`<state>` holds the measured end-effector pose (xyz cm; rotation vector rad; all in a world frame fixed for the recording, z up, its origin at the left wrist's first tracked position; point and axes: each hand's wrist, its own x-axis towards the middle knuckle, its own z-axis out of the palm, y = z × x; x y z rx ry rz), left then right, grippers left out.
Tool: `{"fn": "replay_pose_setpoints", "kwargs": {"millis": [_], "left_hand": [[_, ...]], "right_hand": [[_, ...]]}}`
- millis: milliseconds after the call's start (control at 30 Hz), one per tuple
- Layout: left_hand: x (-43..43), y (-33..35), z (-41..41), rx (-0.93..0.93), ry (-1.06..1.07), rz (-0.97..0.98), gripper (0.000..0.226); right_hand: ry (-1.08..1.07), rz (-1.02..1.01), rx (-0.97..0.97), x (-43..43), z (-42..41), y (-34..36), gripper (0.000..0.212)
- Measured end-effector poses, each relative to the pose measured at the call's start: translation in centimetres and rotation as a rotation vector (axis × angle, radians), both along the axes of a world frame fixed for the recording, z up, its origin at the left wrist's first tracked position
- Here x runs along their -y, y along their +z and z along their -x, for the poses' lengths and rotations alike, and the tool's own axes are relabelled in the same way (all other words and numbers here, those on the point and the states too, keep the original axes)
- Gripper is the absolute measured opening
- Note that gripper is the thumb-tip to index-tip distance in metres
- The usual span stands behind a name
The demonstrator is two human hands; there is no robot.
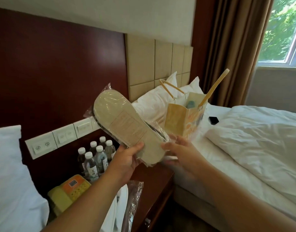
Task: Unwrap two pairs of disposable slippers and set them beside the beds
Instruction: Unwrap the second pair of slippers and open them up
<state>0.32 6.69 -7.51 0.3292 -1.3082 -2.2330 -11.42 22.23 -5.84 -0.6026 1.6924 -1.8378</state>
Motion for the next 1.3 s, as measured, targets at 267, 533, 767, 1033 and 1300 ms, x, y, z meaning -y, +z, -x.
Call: {"fn": "replay_pose_setpoints", "kwargs": {"millis": [267, 533, 767, 1033, 1300], "left_hand": [[-1.0, 3.4, -4.8, 0.318, 0.126, 0.090, 0.043], [-4.6, 5.5, -7.8, -0.127, -0.103, -0.369, 0.062], [-3.1, 6.3, -7.9, 0.022, 0.081, -0.274, 0.029], [-2.3, 6.0, -8.1, 0.073, 0.110, -0.263, 0.034], [-2.3, 6.2, -8.2, 0.016, 0.173, -0.332, 0.036]], "right_hand": [[-0.337, 0.065, -0.758, 0.0, -5.5, 1.9, 0.035], [-0.311, 0.053, -1.630, -0.7, -8.8, 2.3, 0.036], [-0.076, -0.094, -1.580, -1.0, -10.6, 2.3, 0.053], [-0.250, -0.047, -1.022, 0.0, -12.2, 4.4, 0.039], [-0.384, 0.378, 0.030, 0.5, -12.2, 5.1, 0.029]]}}
